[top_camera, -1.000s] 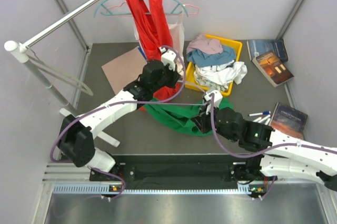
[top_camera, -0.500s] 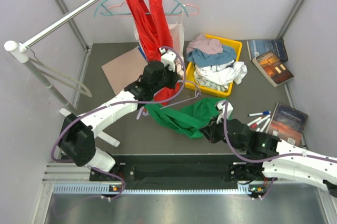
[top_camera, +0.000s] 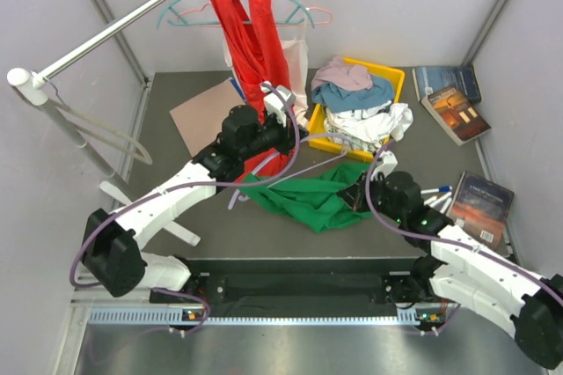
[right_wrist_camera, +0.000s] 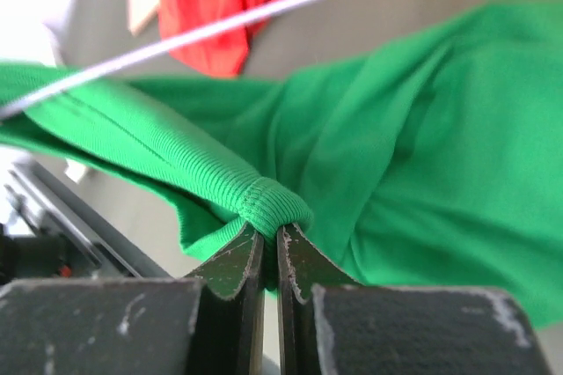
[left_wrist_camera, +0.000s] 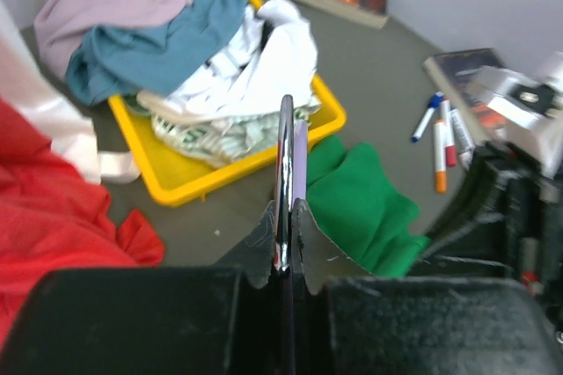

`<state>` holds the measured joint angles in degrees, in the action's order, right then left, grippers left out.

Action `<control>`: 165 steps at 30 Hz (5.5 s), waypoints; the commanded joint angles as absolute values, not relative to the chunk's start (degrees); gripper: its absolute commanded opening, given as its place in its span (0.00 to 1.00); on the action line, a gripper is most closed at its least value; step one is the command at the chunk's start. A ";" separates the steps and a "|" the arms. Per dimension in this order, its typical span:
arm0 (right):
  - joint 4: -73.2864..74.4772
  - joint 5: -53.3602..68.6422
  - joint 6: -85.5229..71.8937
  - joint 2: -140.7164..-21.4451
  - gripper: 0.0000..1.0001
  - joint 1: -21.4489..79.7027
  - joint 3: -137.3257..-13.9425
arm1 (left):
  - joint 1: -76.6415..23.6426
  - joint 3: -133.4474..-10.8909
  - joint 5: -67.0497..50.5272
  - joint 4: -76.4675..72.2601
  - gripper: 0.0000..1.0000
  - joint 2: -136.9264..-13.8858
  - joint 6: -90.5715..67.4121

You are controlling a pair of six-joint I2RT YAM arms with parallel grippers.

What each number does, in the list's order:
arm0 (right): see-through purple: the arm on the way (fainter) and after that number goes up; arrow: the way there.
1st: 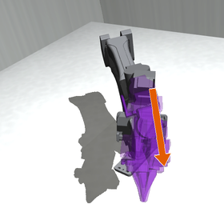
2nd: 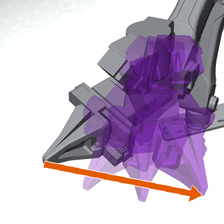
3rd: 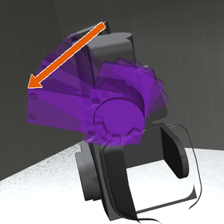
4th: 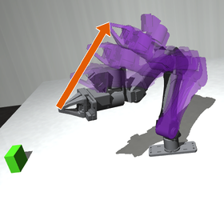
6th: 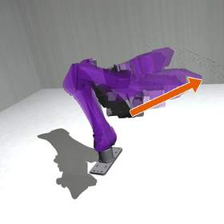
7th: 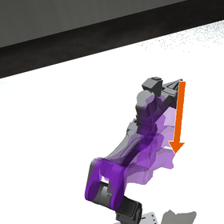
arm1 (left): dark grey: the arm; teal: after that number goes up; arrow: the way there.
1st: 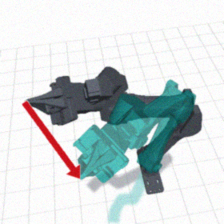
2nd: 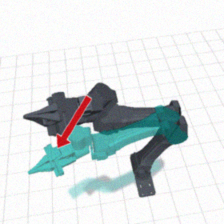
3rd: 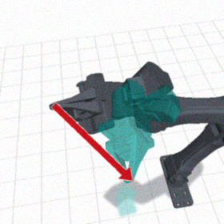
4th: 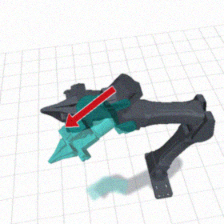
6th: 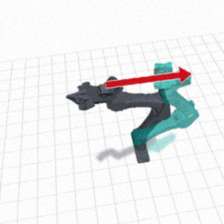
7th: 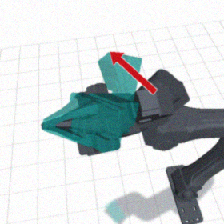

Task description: Place the tank top on the hanger

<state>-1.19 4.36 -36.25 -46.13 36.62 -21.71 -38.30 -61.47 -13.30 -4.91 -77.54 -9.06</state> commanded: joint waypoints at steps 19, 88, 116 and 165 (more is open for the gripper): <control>-16.79 17.93 -34.45 -48.35 0.49 26.45 -14.60 | -38.06 -55.99 -16.08 -17.05 0.00 -80.15 -15.47; 2.90 -25.32 -33.93 -71.37 0.00 57.58 -32.18 | -38.06 -57.92 -12.64 -13.27 0.00 -74.01 -11.51; -7.65 3.07 -21.27 -58.35 0.00 14.24 -23.99 | -38.06 -56.95 -24.17 -17.05 0.00 -70.22 -10.37; -4.83 16.17 -17.23 -68.73 0.00 -6.06 -40.87 | -39.29 -57.65 -25.76 -15.40 0.00 -78.57 -9.34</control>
